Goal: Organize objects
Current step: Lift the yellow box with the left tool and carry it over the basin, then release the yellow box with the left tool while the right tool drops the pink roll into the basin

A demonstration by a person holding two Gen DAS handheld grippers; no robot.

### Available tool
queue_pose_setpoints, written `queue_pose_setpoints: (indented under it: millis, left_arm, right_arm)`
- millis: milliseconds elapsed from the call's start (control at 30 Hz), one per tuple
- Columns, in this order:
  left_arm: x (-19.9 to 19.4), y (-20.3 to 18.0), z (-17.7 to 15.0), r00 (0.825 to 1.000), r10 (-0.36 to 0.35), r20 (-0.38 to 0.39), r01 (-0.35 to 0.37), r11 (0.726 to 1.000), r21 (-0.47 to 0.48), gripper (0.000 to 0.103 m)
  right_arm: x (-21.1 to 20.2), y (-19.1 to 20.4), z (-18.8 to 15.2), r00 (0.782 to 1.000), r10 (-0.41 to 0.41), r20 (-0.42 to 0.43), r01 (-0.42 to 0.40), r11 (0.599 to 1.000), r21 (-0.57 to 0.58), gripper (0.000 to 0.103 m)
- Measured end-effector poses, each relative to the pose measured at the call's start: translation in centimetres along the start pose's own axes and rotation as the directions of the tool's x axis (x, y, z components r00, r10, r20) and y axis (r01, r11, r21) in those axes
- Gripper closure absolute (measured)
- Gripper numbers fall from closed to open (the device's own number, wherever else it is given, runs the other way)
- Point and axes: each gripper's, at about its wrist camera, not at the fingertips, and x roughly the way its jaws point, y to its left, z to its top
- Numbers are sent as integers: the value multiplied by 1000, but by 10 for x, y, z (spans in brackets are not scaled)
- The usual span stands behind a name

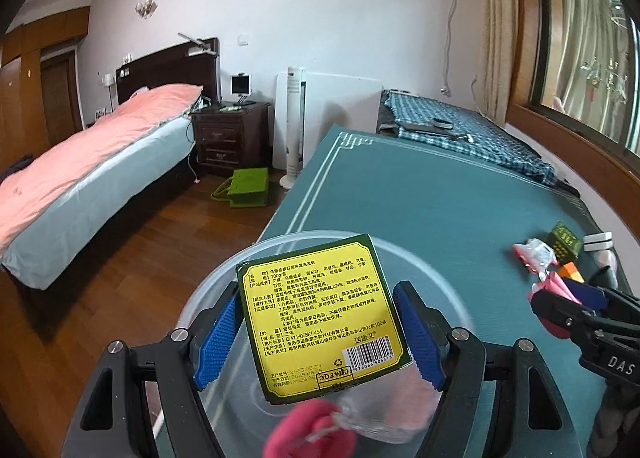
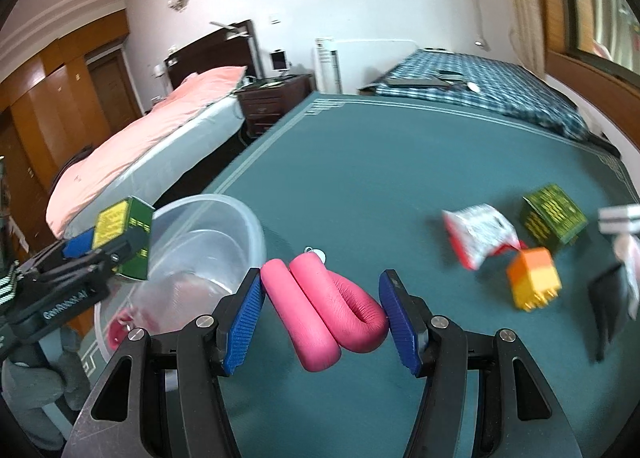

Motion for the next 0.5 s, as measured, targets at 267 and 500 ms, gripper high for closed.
queue_pose_setpoints:
  millis: [267, 500]
  left_arm:
    - [15, 17, 1, 1000, 11, -21, -11, 1000, -5, 25]
    - [25, 21, 2, 999, 4, -42, -5, 1000, -10, 24]
  right_arm:
    - [21, 28, 18, 1000, 25, -4, -25, 999, -38, 43]
    - [37, 36, 26, 999, 33, -12, -34, 999, -36, 43]
